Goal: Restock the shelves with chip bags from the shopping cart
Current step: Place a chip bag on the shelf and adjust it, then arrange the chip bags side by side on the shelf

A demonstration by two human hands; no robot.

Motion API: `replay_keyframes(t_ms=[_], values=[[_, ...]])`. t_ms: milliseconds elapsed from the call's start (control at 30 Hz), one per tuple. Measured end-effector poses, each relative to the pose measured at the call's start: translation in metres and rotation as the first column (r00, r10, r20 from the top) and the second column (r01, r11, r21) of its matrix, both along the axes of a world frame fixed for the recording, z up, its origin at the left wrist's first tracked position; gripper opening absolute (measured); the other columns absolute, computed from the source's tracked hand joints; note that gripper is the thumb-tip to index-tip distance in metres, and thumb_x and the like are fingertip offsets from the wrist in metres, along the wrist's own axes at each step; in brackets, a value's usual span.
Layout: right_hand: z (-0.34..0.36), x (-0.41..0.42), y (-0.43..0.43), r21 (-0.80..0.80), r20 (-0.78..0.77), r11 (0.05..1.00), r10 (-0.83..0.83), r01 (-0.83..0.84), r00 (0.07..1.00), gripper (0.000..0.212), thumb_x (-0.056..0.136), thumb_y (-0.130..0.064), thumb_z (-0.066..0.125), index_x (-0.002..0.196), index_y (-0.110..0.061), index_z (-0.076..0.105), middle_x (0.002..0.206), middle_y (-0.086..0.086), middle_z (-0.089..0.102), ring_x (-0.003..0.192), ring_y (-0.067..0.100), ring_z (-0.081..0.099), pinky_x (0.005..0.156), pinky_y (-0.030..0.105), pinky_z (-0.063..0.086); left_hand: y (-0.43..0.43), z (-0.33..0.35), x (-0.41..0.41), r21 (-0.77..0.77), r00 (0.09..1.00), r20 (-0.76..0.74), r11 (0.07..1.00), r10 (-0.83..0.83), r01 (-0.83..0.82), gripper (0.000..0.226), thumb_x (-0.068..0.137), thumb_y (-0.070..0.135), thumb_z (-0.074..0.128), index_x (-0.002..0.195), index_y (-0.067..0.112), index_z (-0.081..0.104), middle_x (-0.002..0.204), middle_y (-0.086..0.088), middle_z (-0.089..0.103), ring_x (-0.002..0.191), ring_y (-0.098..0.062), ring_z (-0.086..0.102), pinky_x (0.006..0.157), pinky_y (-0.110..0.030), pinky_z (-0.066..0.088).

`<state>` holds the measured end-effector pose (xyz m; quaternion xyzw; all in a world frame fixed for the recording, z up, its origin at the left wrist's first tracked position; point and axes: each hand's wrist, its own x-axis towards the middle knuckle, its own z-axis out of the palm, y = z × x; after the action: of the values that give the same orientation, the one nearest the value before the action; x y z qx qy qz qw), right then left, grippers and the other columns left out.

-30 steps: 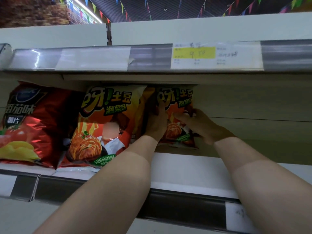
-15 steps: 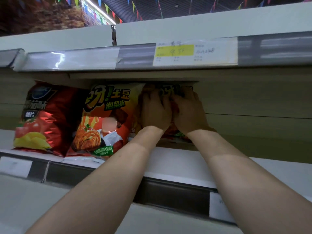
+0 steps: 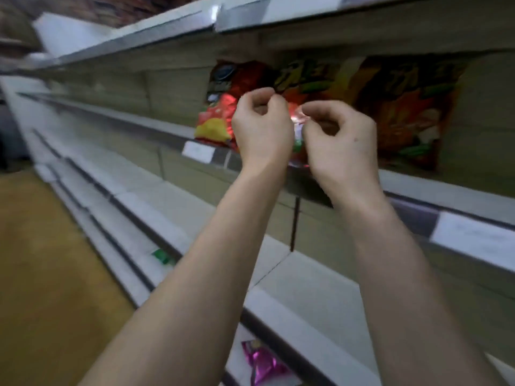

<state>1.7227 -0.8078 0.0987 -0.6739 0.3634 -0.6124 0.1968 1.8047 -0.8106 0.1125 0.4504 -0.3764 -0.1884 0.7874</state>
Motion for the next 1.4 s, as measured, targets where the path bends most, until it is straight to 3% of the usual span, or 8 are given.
replay_keyframes(t_ms=[300, 633, 767, 867, 1100, 1200, 1333, 1400], values=[[-0.093, 0.128, 0.085, 0.309, 0.017, 0.854, 0.436, -0.419, 0.9, 0.022, 0.092, -0.009, 0.058, 0.105, -0.025, 0.066, 0.095, -0.014, 0.063, 0.086, -0.005, 0.059, 0.065, -0.001, 0.041, 0.115, -0.111, 0.124, 0.333, 0.905, -0.269, 0.913, 0.331, -0.235, 0.016, 0.093, 0.012, 0.052, 0.107, 0.015, 0.058, 0.085, 0.002, 0.059, 0.081, -0.017, 0.058, 0.077, -0.033, 0.051], [-0.142, 0.26, 0.228, 0.491, -0.115, 0.593, 0.77, -0.638, 0.628, 0.027, 0.094, -0.013, 0.056, 0.119, -0.019, 0.064, 0.11, -0.005, 0.065, 0.103, 0.007, 0.06, 0.077, 0.01, 0.045, 0.288, -0.164, 0.247, 0.526, 0.706, -0.272, 0.716, 0.653, -0.459, 0.021, 0.092, 0.015, 0.054, 0.113, 0.02, 0.057, 0.102, 0.002, 0.06, 0.099, -0.019, 0.061, 0.088, -0.035, 0.053], [-0.162, 0.31, 0.3, 0.522, -0.118, 0.494, 0.849, -0.695, 0.515, 0.022, 0.093, -0.01, 0.057, 0.109, -0.023, 0.065, 0.099, -0.008, 0.063, 0.089, -0.003, 0.059, 0.069, 0.006, 0.042, 0.365, -0.177, 0.288, 0.564, 0.614, -0.267, 0.637, 0.742, -0.525, 0.015, 0.088, 0.015, 0.057, 0.101, 0.022, 0.058, 0.109, -0.007, 0.064, 0.099, -0.025, 0.063, 0.092, -0.043, 0.053], [-0.177, 0.34, 0.352, 0.567, -0.092, 0.412, 0.892, -0.713, 0.443, 0.023, 0.091, -0.001, 0.056, 0.1, -0.02, 0.065, 0.084, -0.015, 0.062, 0.07, -0.016, 0.059, 0.06, 0.0, 0.042, 0.423, -0.19, 0.315, 0.589, 0.563, -0.273, 0.598, 0.78, -0.544, 0.013, 0.086, 0.014, 0.058, 0.092, 0.025, 0.056, 0.099, -0.009, 0.066, 0.089, -0.025, 0.065, 0.09, -0.047, 0.054], [-0.213, 0.387, 0.446, 0.643, -0.108, 0.31, 0.942, -0.7, 0.317, 0.024, 0.089, -0.005, 0.062, 0.11, -0.016, 0.067, 0.099, -0.004, 0.067, 0.092, 0.009, 0.062, 0.084, 0.026, 0.051, 0.54, -0.223, 0.358, 0.663, 0.414, -0.266, 0.477, 0.87, -0.577, 0.013, 0.092, 0.017, 0.057, 0.104, 0.022, 0.057, 0.105, -0.005, 0.063, 0.079, -0.016, 0.058, 0.077, -0.035, 0.052], [-0.224, 0.4, 0.479, 0.69, -0.08, 0.217, 0.971, -0.69, 0.225, 0.026, 0.091, -0.009, 0.063, 0.115, -0.019, 0.062, 0.098, -0.006, 0.062, 0.093, 0.007, 0.059, 0.074, 0.014, 0.047, 0.587, -0.231, 0.368, 0.668, 0.351, -0.268, 0.436, 0.897, -0.603, 0.012, 0.092, 0.016, 0.057, 0.104, 0.02, 0.058, 0.097, -0.006, 0.062, 0.069, -0.014, 0.053, 0.06, -0.028, 0.044], [-0.242, 0.417, 0.52, 0.781, -0.023, 0.094, 0.992, -0.617, 0.122, 0.037, 0.089, -0.018, 0.069, 0.123, -0.018, 0.056, 0.109, 0.002, 0.065, 0.093, 0.015, 0.063, 0.079, 0.03, 0.054, 0.651, -0.242, 0.378, 0.684, 0.228, -0.226, 0.321, 0.947, -0.655, 0.011, 0.09, 0.014, 0.059, 0.1, 0.019, 0.059, 0.096, -0.006, 0.063, 0.077, -0.016, 0.057, 0.074, -0.034, 0.049], [-0.253, 0.424, 0.536, 0.816, 0.002, 0.041, 0.997, -0.576, 0.074, 0.049, 0.088, -0.02, 0.069, 0.134, -0.015, 0.051, 0.117, 0.007, 0.062, 0.094, 0.016, 0.062, 0.075, 0.024, 0.054, 0.683, -0.251, 0.379, 0.69, 0.128, -0.26, 0.277, 0.957, -0.669, 0.011, 0.09, 0.011, 0.059, 0.097, 0.019, 0.059, 0.084, -0.003, 0.06, 0.072, -0.016, 0.055, 0.073, -0.035, 0.05]])
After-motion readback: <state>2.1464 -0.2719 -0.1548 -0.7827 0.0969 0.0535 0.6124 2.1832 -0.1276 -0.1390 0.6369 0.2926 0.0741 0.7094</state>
